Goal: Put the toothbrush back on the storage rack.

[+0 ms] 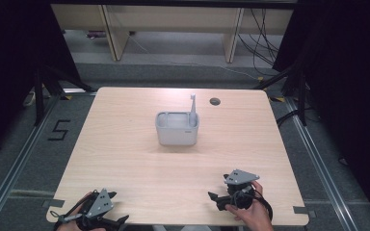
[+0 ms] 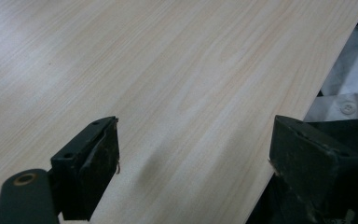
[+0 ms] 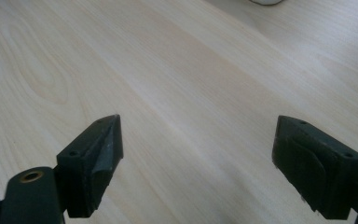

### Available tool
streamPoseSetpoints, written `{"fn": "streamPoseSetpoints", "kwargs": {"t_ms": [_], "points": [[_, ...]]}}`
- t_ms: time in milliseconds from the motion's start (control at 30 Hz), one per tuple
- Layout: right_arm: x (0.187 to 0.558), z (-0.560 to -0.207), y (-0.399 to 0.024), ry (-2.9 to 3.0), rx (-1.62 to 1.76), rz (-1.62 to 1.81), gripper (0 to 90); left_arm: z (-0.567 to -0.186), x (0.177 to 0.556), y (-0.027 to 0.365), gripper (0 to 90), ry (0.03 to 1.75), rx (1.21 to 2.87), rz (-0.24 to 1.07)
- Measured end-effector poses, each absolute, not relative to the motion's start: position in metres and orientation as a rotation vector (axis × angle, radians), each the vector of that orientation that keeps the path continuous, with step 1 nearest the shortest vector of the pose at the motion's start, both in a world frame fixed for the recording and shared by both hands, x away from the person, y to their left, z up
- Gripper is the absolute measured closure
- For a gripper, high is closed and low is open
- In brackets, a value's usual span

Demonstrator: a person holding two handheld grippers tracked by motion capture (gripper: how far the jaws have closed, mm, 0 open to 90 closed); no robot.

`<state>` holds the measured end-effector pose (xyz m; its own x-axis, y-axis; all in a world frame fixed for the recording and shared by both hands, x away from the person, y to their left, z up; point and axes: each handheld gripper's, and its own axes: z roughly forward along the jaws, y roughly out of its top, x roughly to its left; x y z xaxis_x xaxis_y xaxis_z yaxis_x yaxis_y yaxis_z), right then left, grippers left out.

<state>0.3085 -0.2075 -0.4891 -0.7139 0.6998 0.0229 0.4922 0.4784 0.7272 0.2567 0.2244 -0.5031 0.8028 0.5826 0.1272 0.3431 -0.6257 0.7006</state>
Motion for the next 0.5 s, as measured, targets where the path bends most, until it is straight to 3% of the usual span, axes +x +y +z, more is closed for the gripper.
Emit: {"fn": "streamPoseSetpoints", "kwargs": {"t_ms": [500], "points": [[0.3016, -0.4919, -0.2139, 2.450, 0.967, 1.045, 16.8, -0.5028, 0.2568, 0.2245, 15.7, 0.675, 2.299, 0.456]]}}
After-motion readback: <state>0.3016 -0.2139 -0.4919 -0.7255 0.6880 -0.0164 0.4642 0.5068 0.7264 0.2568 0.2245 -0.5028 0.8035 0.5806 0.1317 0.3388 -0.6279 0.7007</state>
